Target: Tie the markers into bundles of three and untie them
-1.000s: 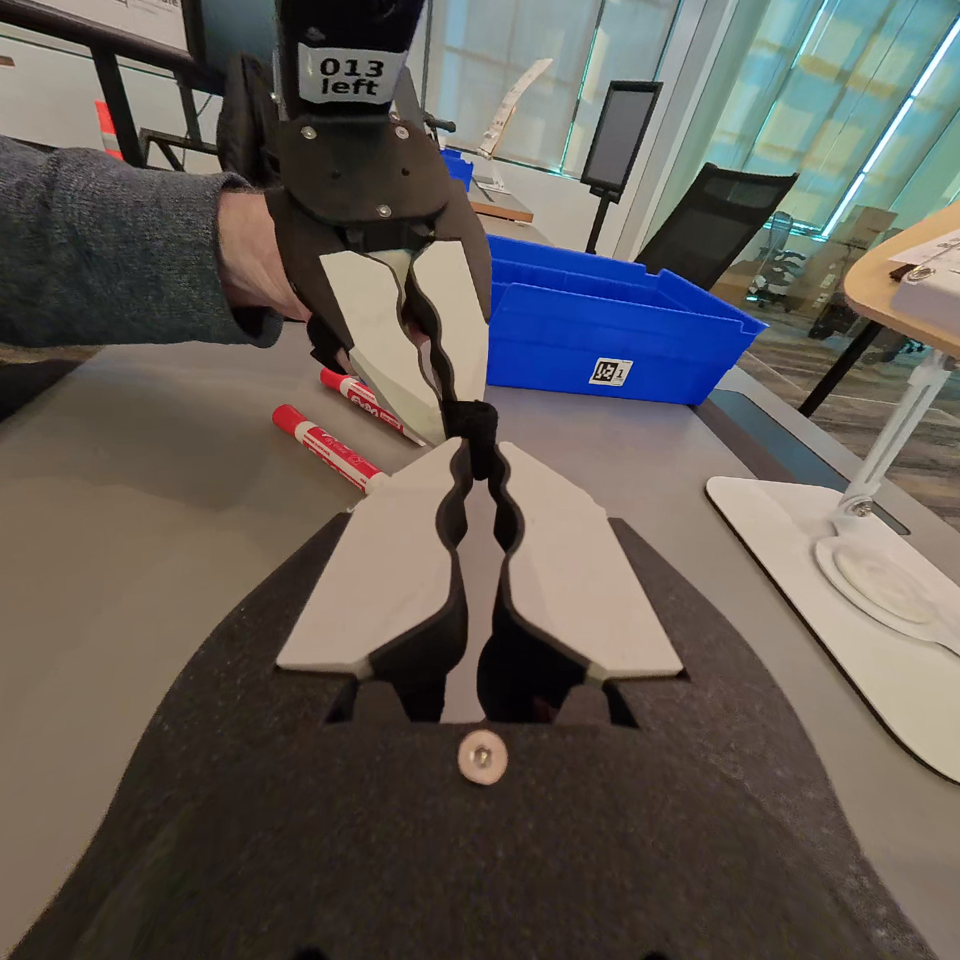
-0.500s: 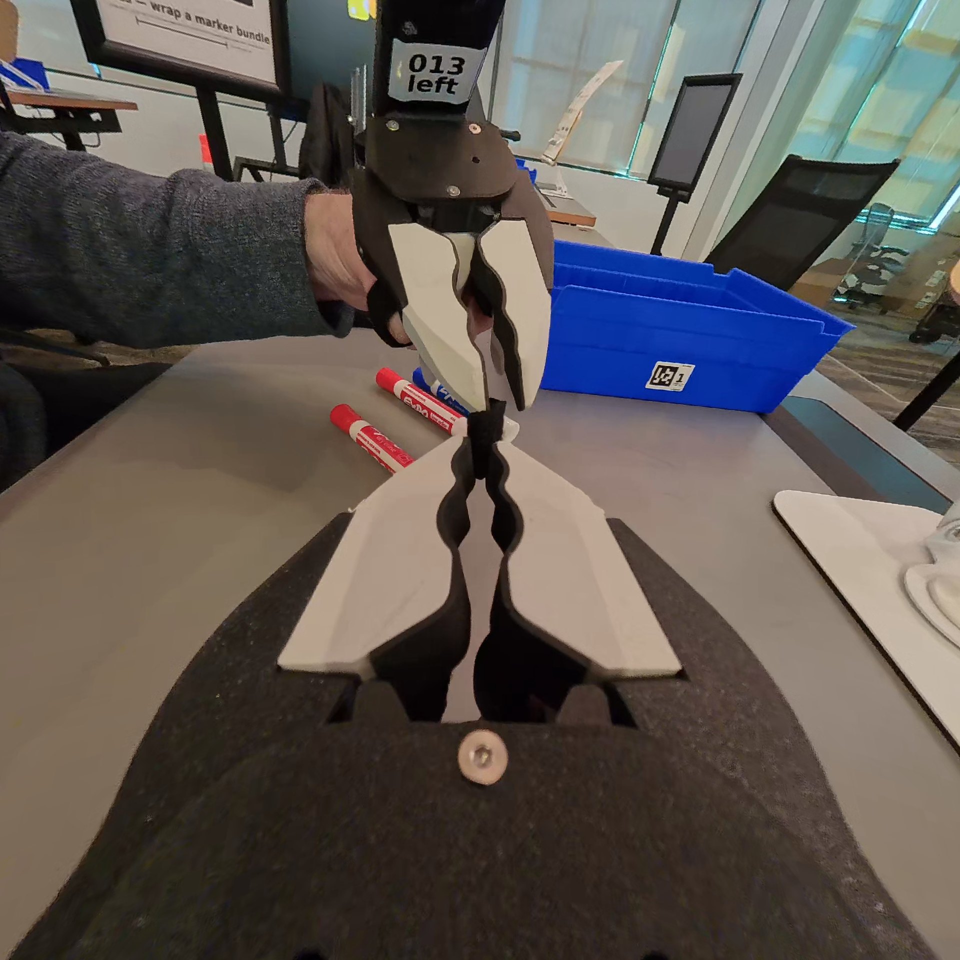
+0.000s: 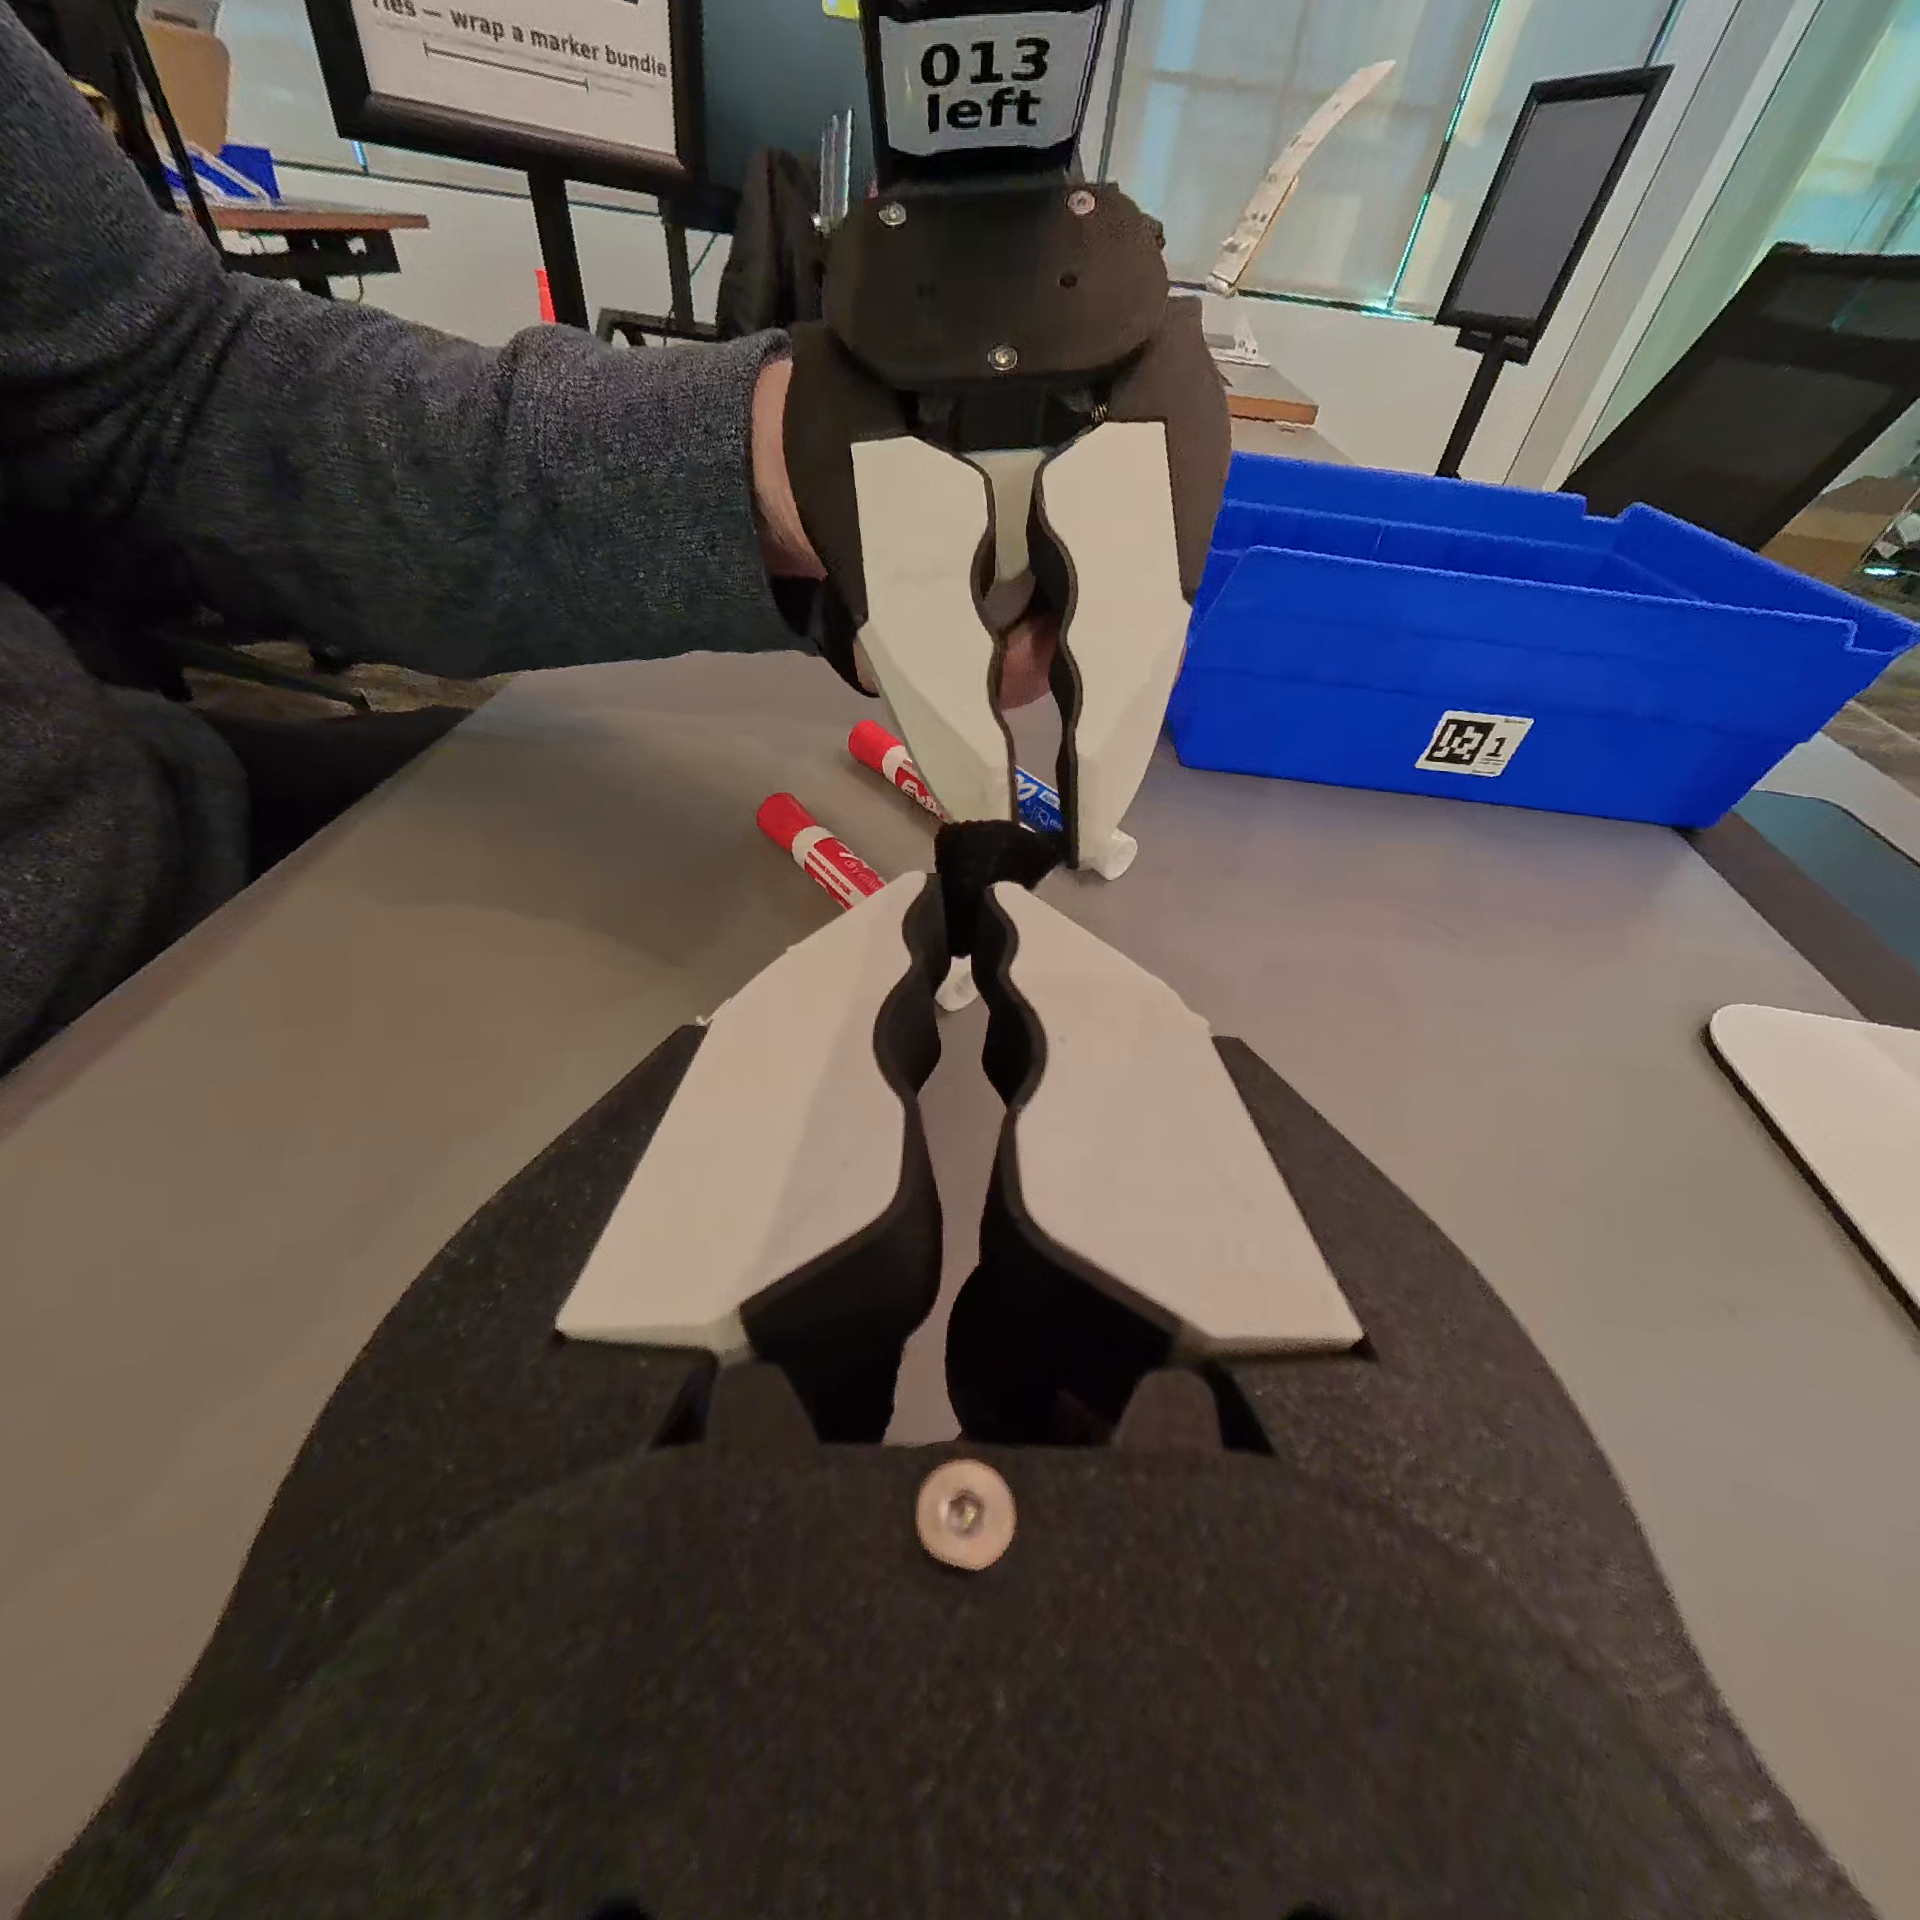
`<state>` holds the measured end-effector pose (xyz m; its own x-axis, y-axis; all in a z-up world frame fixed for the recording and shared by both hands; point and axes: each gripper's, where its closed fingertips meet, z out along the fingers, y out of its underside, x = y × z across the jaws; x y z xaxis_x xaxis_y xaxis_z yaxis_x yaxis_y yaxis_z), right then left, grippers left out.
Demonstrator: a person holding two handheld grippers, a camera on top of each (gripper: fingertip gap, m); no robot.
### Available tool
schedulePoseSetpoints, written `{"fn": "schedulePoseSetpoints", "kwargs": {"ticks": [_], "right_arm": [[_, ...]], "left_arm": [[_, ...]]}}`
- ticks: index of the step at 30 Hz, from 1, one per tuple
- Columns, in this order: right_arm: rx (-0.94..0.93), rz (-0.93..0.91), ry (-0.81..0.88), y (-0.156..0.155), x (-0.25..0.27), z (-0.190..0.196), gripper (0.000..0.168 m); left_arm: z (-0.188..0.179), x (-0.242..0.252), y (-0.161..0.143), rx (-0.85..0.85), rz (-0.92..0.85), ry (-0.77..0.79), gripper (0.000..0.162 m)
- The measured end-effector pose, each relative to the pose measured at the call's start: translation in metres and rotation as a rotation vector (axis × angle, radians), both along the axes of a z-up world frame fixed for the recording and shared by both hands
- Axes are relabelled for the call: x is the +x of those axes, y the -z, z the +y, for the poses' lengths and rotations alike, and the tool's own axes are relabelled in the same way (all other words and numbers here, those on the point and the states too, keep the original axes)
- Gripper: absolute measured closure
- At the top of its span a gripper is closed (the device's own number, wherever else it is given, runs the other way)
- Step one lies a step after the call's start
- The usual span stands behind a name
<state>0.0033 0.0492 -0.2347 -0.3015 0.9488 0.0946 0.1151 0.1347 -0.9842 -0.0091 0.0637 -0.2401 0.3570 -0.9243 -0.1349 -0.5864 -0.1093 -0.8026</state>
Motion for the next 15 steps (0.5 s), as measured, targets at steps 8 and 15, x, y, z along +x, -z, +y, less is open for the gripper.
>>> {"fn": "schedulePoseSetpoints", "kwargs": {"ticks": [8, 15], "right_arm": [[0.048, -0.013, 0.010, 0.002, 0.000, 0.001, 0.165], [0.044, 0.054, 0.003, -0.015, 0.005, -0.001, 0.166]], "left_arm": [[-0.008, -0.002, 0.012, -0.067, 0.046, 0.038, 0.153], [-0.009, -0.005, 0.055, -0.095, 0.207, 0.006, 0.159]]}}
